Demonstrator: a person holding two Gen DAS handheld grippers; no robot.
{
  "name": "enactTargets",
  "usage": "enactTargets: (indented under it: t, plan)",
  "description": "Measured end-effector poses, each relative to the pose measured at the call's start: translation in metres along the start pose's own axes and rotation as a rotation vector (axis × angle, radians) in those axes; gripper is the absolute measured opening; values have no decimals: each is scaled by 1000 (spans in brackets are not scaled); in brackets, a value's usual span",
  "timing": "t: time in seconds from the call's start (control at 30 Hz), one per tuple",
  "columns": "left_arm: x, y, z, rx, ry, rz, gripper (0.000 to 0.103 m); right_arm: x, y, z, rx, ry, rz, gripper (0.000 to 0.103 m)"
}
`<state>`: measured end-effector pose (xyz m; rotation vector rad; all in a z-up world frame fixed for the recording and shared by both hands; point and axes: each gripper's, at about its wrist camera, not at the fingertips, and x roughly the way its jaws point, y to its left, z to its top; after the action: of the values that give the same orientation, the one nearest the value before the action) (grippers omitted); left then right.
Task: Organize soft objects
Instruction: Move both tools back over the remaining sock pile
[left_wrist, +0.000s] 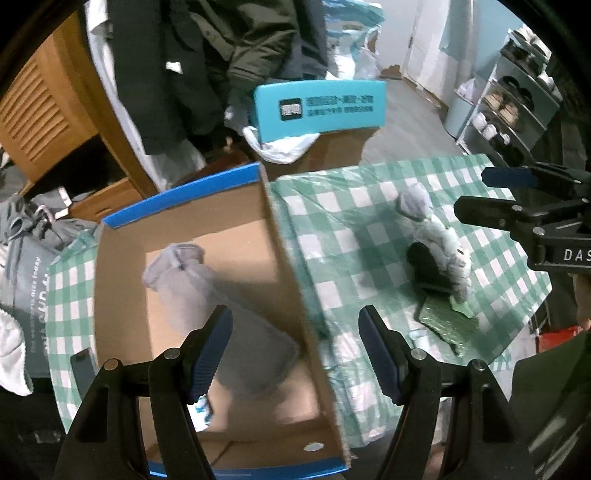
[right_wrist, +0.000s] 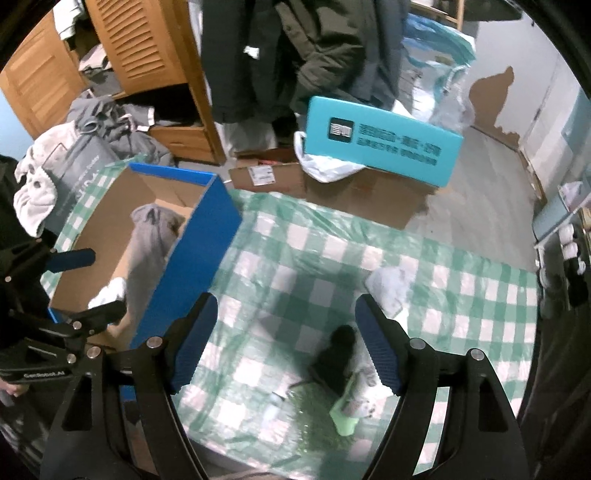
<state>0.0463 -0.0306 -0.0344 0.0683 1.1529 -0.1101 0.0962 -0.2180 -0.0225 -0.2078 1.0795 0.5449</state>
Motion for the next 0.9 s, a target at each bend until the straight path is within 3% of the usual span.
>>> enactTargets:
  t: [0.47,0.9]
  plan:
    - [25,-33,20,48,25,-10,72,7,-48,-19,73,34,-50,78]
    - [62,-47,50,55,63,-21,72,45,-90,-13,127,102,-65,78]
